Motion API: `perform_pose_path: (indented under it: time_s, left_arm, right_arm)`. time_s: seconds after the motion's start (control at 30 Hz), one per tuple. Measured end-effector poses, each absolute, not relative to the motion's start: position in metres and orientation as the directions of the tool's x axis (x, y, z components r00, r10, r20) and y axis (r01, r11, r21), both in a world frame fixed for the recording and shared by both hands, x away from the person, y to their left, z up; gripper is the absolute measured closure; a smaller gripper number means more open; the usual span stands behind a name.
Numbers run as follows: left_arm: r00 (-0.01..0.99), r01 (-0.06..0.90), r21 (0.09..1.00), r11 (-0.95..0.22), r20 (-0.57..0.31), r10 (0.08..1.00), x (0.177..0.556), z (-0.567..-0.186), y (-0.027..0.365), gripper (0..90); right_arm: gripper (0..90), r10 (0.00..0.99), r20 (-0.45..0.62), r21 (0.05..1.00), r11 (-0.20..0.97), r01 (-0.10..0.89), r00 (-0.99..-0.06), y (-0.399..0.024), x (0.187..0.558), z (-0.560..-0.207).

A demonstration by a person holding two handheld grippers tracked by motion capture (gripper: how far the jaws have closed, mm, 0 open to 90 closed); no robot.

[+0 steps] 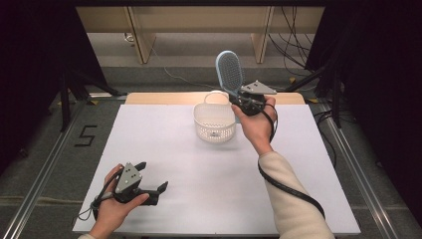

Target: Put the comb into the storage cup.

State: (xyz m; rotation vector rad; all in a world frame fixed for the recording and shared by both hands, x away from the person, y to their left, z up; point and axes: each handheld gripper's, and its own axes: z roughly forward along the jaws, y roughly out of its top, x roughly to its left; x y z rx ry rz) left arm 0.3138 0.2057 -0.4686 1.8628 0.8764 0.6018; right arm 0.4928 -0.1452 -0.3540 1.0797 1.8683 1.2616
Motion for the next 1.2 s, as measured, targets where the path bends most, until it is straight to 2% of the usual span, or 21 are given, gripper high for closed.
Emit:
perform_pose_path:
  time_s: [1.2]
  left_arm:
    - [0.622,0.312,0.906,-0.285,0.032,0.782,0.314,-0.469,0.206,2.7]
  right_arm:
    - [70.5,0.886,-0.04,0.933,0.199,0.299,-0.462,-0.139,0.507,-0.362]
